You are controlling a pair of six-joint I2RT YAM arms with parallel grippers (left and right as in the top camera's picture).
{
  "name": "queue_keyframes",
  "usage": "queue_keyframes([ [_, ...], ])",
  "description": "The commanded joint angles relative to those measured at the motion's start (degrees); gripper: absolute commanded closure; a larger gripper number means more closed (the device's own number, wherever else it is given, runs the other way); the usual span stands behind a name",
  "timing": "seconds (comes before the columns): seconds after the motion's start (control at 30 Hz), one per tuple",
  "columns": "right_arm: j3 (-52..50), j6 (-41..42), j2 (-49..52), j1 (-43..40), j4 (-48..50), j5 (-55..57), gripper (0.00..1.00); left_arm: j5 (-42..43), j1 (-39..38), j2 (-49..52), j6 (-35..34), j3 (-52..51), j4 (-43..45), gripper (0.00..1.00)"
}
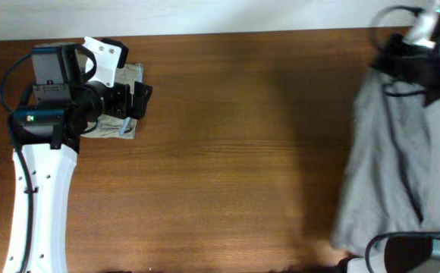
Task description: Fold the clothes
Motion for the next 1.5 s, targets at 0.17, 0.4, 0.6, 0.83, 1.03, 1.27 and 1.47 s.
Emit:
queue_keyframes([
  [0.17, 1.44, 0.50, 8.48, 42.23, 7.04, 1.62, 0.44, -14.34, -0.13, -0.24, -0.50, 9.22, 0.09, 0.01],
  [0.4, 5.20, 2.69, -0.57, 34.82, -0.39, 18.78, 0.28, -3.87, -0.28, 0.61, -0.28, 9.27, -0.20, 0.01],
  [0.6, 5.57, 7.43, -10.23, 25.77, -9.46, 18.62, 0.26, 10.03, -8.76, 15.02, -1.16, 9.14, 0.52, 0.06],
  [0.83, 5.57, 8.22, -9.42, 21.70, -18.43, 18.43, 0.25, 6.75, -17.64, 34.40, -5.29, 9.14, 22.84, 0.86],
  [1.03, 5.55, 8.22, -7.23, 21.68, -22.45, 18.45, 0.25, 6.29, -21.03, 45.94, -5.53, 9.14, 41.44, 0.82],
  [1.27, 5.55, 8.24, -4.15, 21.68, -24.33, 18.45, 0.25, 1.97, -18.43, 49.22, -7.19, 9.14, 39.95, 0.28],
  [1.47, 5.55, 8.22, -3.85, 21.70, -24.30, 18.45, 0.25, 3.30, -18.51, 53.09, -7.21, 9.14, 41.94, 0.36],
])
